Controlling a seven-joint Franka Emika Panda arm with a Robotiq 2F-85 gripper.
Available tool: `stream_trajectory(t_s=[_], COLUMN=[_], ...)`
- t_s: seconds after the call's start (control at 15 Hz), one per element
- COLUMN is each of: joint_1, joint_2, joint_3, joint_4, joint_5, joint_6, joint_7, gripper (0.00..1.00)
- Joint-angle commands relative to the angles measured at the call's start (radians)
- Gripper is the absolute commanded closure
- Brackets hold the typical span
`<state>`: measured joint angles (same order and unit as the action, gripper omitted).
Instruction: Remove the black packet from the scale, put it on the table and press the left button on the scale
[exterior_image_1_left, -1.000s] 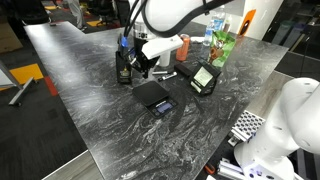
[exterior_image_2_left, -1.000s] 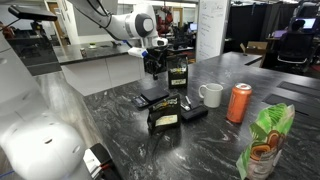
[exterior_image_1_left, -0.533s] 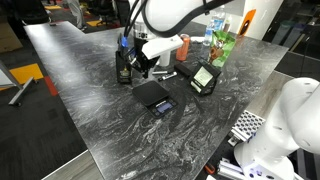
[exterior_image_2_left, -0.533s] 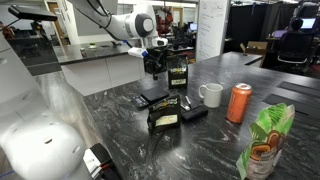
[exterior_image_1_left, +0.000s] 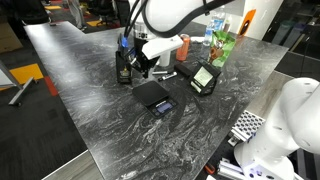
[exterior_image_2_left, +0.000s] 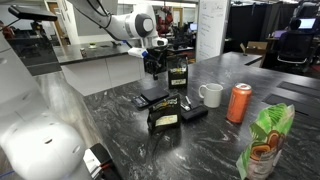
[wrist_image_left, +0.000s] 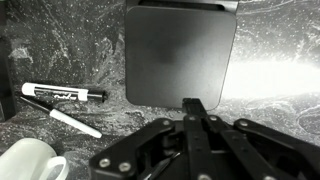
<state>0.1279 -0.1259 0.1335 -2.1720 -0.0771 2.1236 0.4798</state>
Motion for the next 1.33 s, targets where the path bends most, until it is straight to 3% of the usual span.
stream_trajectory(t_s=[0.0, 0.4, 0.67, 0.87, 0.93, 1.27], joint_1=[-0.006, 0.002, -0.017, -0.031, -0.019, -0.025], joint_2=[-0.020, -0.041, -0.047, -0.003, -0.049, -0.020], joint_3=[0.036, 0.079, 0.070, 0.052, 0.061, 0.050], joint_4=[0.024, 0.136, 0.215, 0.314, 0.250, 0.295], joint_5=[-0.110, -0.124, -0.112, -0.101, -0.112, -0.112], joint_6=[-0.021, -0.156, -0.118, -0.123, -0.119, -0.120], joint_7=[0.052, 0.097, 0.149, 0.167, 0.161, 0.164], gripper=[0.67, 0.25, 0.00, 0.00, 0.00, 0.00])
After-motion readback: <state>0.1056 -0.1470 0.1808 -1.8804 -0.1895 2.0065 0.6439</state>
